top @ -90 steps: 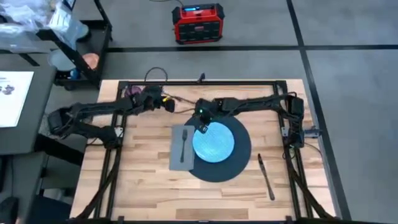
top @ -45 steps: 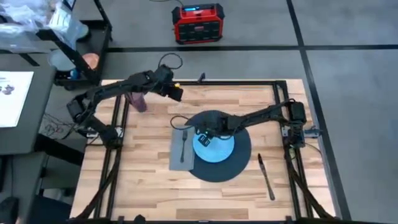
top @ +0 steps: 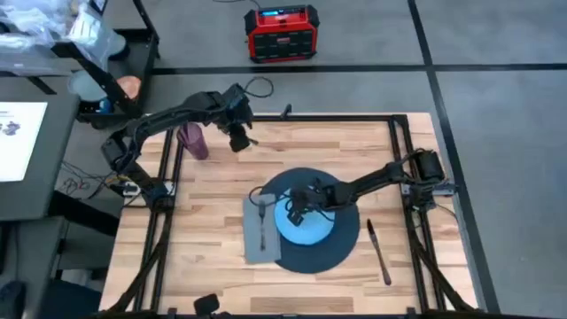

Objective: Set table place
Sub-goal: Adjust the blue patterned plate on the dark blue table mat, then put the black spoon on the dark blue table mat

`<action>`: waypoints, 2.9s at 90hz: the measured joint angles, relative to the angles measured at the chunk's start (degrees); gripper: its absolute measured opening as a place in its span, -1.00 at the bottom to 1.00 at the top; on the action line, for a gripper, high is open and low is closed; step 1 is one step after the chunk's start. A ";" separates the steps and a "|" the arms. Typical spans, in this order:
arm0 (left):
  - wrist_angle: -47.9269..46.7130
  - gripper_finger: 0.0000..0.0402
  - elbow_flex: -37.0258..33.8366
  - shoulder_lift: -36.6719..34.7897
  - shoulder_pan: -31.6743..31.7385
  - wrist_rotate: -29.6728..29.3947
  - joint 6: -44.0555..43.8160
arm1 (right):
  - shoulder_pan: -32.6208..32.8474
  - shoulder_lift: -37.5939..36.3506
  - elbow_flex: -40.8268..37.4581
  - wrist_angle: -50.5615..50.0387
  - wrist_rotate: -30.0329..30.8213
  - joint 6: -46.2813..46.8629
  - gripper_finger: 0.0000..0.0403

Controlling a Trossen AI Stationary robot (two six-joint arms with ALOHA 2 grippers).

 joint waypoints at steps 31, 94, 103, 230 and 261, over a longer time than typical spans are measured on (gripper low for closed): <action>-0.07 -0.54 0.03 -0.01 -0.17 -0.48 -4.12 | -1.49 -11.28 -0.21 0.73 3.14 -10.85 -0.70; -4.49 -0.54 0.03 -0.08 -0.20 -0.30 -2.98 | 0.02 -12.79 -0.16 -16.92 -9.05 6.04 -0.70; -5.65 -0.54 0.03 -0.08 -0.20 -0.28 -4.05 | 0.00 -8.84 -0.16 -12.52 -10.21 5.61 -0.70; -7.48 -0.54 -0.03 -0.41 -0.20 0.02 15.78 | 19.70 -27.25 -4.02 -44.30 18.86 43.61 -0.71; -1.72 -0.54 -2.95 0.88 3.50 0.34 30.77 | 35.31 -24.37 -9.14 -44.04 27.67 73.35 -0.71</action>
